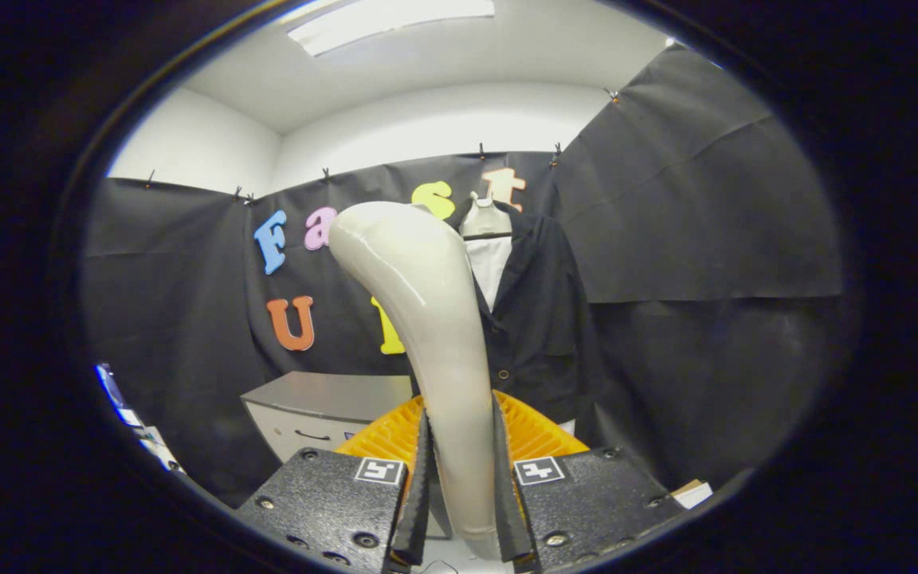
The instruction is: Iron the clothes twice with a garment steamer, once on the left side and once on the right side.
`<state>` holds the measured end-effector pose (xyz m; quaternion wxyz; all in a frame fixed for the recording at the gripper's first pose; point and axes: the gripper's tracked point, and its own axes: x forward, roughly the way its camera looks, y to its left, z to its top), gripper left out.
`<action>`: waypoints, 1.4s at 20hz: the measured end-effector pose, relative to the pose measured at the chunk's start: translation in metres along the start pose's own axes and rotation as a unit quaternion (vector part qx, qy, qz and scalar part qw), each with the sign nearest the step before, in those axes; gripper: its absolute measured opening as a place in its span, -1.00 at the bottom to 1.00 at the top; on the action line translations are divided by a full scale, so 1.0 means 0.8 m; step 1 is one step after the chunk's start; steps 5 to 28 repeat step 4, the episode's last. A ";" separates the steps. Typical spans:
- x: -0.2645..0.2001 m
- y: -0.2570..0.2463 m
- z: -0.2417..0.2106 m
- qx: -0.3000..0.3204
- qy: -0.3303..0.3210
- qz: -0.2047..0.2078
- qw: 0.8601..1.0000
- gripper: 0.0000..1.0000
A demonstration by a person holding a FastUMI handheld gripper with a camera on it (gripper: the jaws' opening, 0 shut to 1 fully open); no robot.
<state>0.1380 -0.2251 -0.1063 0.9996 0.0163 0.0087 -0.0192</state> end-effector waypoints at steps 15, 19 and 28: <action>0.005 0.009 0.005 0.007 -0.007 -0.011 1.000 -0.26; 0.005 0.009 0.005 0.007 -0.007 -0.011 1.000 -0.26; 0.005 0.009 0.005 0.007 -0.007 -0.011 1.000 -0.26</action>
